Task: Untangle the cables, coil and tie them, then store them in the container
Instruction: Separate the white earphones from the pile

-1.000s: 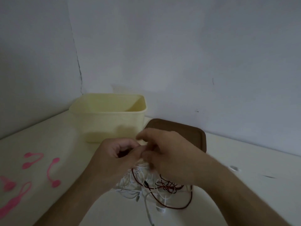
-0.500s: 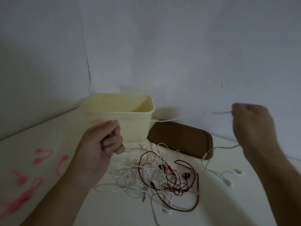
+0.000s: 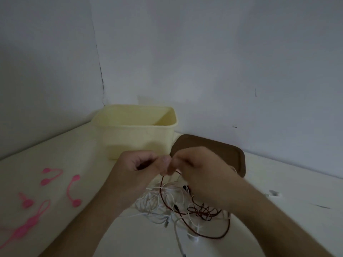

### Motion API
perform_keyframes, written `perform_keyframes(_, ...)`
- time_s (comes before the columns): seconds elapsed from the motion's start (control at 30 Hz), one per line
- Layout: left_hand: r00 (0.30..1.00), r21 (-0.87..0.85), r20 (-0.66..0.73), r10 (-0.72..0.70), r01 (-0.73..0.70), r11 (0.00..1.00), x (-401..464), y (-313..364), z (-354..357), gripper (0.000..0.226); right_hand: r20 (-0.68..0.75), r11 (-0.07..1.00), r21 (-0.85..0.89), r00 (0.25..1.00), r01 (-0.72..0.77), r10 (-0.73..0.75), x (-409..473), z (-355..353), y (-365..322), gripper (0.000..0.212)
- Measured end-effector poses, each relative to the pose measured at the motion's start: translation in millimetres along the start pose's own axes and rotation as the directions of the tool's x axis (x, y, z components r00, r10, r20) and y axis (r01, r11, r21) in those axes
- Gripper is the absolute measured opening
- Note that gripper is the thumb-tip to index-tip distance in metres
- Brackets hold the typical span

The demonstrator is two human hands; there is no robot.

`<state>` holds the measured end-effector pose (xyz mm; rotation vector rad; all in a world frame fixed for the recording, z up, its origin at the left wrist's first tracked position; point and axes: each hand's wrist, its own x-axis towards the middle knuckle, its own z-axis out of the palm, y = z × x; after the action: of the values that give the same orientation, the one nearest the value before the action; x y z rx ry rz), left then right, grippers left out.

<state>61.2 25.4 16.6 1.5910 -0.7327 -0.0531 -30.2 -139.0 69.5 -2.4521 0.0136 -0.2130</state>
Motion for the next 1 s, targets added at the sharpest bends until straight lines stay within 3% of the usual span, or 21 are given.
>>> perform_keyframes(0.03,1.000,0.014,-0.019,-0.012,0.012,1.000,1,-1,-4,0.041,-0.046,0.997,0.048,0.997,-0.052,0.054,-1,-7,-1,0.030)
perform_keyframes(0.1,0.998,0.000,-0.061,-0.020,0.020,1.000,4,-2,-12,0.050,-0.271,0.966,0.237,0.947,-0.107,0.172,-4,-25,5,0.035)
perform_keyframes(0.2,0.994,-0.132,-0.100,-0.042,0.029,0.991,10,-9,-21,0.047,-0.548,0.876,0.479,0.762,-0.051,0.345,-7,-49,20,0.033)
perform_keyframes(0.33,0.996,-0.488,-0.004,-0.085,0.072,0.870,13,-13,-26,0.035,-0.690,0.915,0.354,0.606,-0.195,0.396,-7,-58,29,0.035)
perform_keyframes(0.43,0.993,-0.697,0.065,-0.098,0.116,0.708,13,-9,-30,0.028,-0.747,0.923,0.196,0.560,-0.331,0.359,-8,-59,39,0.038)
perform_keyframes(0.5,0.994,-0.685,0.070,-0.089,0.113,0.720,11,-10,-27,0.026,-0.680,0.877,0.027,0.635,-0.479,0.367,-6,-59,44,0.034)
perform_keyframes(0.57,0.993,-0.575,0.071,-0.091,0.115,0.810,9,-12,-20,0.021,-0.535,0.849,-0.145,0.762,-0.507,0.364,-6,-52,36,0.016)
perform_keyframes(0.63,0.991,-0.430,0.098,-0.087,0.121,0.895,6,-13,-11,0.023,-0.335,0.923,-0.192,0.907,-0.332,0.257,-7,-41,22,0.047)
perform_keyframes(0.67,0.990,-0.373,0.116,-0.080,0.118,0.920,4,-12,-7,0.022,-0.212,0.971,-0.130,0.962,-0.200,0.170,-8,-36,14,0.059)
perform_keyframes(0.77,0.990,-0.291,0.127,-0.059,0.094,0.952,1,-8,1,0.020,0.107,0.993,0.107,0.993,0.042,-0.053,-9,-11,-4,0.065)
perform_keyframes(0.9,0.995,-0.228,0.094,-0.030,0.051,0.972,1,-9,0,0.022,0.025,0.989,-0.092,0.993,0.118,-0.116,-4,-1,-3,0.012)
perform_keyframes(0.93,0.996,-0.231,0.090,-0.022,0.042,0.972,1,-9,-1,0.024,-0.004,0.994,-0.067,0.996,0.086,-0.087,-4,-5,0,0.020)
perform_keyframes(1.0,0.995,-0.265,0.097,-0.021,0.046,0.963,2,-11,-3,0.027,-0.049,0.990,0.142,0.999,0.021,-0.014,-7,-18,1,0.031)
